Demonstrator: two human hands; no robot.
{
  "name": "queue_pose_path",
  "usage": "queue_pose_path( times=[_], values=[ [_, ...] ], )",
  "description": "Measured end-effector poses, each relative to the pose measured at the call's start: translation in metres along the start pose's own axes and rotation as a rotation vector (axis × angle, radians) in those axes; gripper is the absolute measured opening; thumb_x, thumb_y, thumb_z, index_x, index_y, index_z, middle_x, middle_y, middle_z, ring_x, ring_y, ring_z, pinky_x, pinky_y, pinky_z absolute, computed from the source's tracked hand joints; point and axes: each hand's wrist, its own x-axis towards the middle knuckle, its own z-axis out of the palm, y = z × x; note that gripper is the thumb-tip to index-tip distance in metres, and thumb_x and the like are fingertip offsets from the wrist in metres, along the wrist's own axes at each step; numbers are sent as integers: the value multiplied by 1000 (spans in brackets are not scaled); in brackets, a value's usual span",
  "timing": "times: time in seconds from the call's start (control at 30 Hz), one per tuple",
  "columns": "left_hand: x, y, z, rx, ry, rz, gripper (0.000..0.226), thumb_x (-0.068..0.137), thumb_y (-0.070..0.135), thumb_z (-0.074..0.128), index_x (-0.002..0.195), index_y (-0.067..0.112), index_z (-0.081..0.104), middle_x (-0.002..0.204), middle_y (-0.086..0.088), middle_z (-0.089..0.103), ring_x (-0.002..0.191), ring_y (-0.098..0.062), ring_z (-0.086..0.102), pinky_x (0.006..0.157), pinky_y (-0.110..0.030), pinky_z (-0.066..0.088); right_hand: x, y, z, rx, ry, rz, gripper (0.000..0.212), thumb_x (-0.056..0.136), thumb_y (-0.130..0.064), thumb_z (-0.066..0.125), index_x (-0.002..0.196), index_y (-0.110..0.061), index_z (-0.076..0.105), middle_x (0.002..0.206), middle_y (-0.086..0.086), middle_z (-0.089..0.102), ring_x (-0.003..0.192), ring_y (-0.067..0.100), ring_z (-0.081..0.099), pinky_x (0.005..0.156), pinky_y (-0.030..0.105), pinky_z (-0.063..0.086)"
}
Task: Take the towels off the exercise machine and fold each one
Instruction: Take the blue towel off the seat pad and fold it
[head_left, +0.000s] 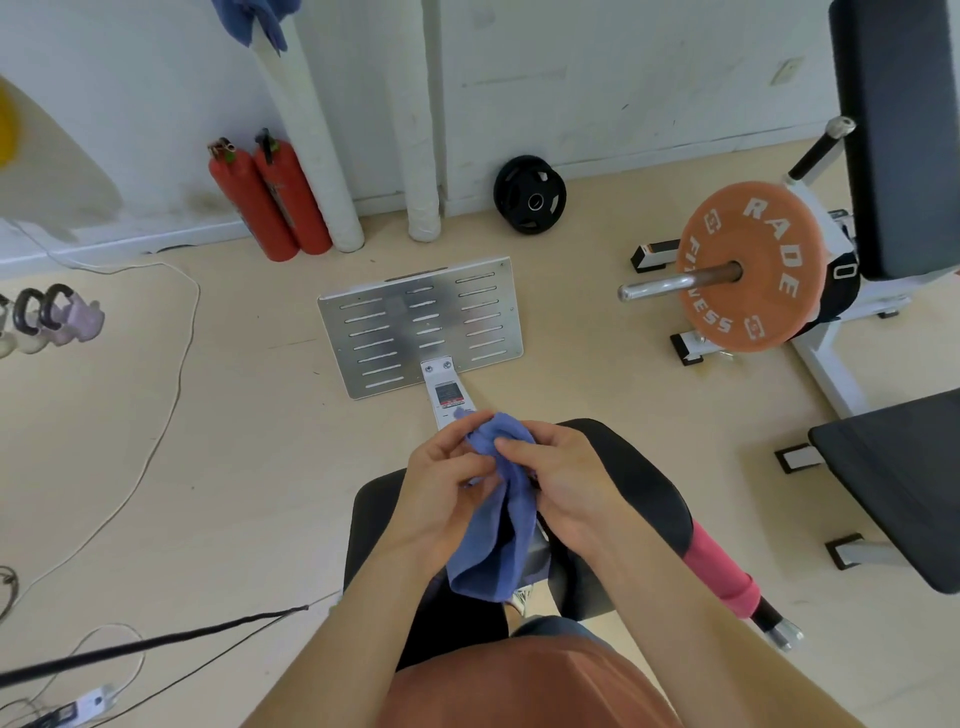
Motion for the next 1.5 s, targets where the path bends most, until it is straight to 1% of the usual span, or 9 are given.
queue_pose_path(
  times=[0.27,0.4,0.53,0.7,0.87,0.97,1.1,1.3,1.5],
  values=[
    [-5,18,4,232,63,140,18,95,-3,47,103,2,62,69,-8,66,62,-16,60,68,-24,56,7,-7,-7,137,-22,-22,36,85,-10,68,116,10,61,117,33,62,113,44,59,104,53,43],
    [-6,34,5,543,224,366,20,91,-1,52,92,15,65,74,1,65,67,-11,59,66,-23,51,2,-14,-14,220,-122,-29,34,85,-7,66,115,9,63,117,30,64,112,39,61,101,46,46],
    [-15,63,0,783,188,595,30,85,4,61,79,33,65,101,11,61,94,-4,59,79,-15,47,-3,-40,-23,-96,-35,-200,23,82,-7,70,103,1,70,104,23,71,102,38,67,94,50,52],
    [-31,88,11,908,17,648,33,91,0,52,85,33,56,79,15,59,70,-1,52,67,-13,42,-10,-68,-15,-371,-212,-340,22,82,-13,67,102,-9,73,101,20,72,101,34,68,94,51,52],
    [-41,100,22,629,61,595,24,83,2,67,85,25,59,77,12,62,68,-13,58,66,-26,52,-16,-81,3,-415,-241,-380,32,78,-26,70,97,0,71,91,36,62,82,32,63,78,57,49],
    [-45,104,21,601,65,529,25,75,2,75,73,26,71,70,-4,68,65,-15,59,67,-28,52,-22,-83,9,-444,-204,-428,24,90,-22,63,98,-1,71,62,0,57,48,2,46,47,16,36],
    [-50,108,16,661,-11,554,25,78,1,71,75,26,75,75,4,73,74,-8,66,72,-18,51,-34,-83,23,-508,-146,-570,17,94,-8,58,96,-7,74,69,-13,68,60,-3,59,59,7,43],
    [-55,114,16,758,-52,722,27,75,3,70,75,30,72,75,14,69,75,-2,63,71,-12,45,-43,-87,37,-308,-96,-567,15,84,-3,68,89,-16,75,78,-1,76,71,8,71,61,19,54],
    [-57,111,22,627,103,684,20,72,0,76,73,21,73,72,7,73,71,-9,69,68,-18,53,-52,-90,40,-522,-155,-643,26,91,-1,60,93,-22,74,89,4,76,87,16,72,80,37,59]
  ],
)
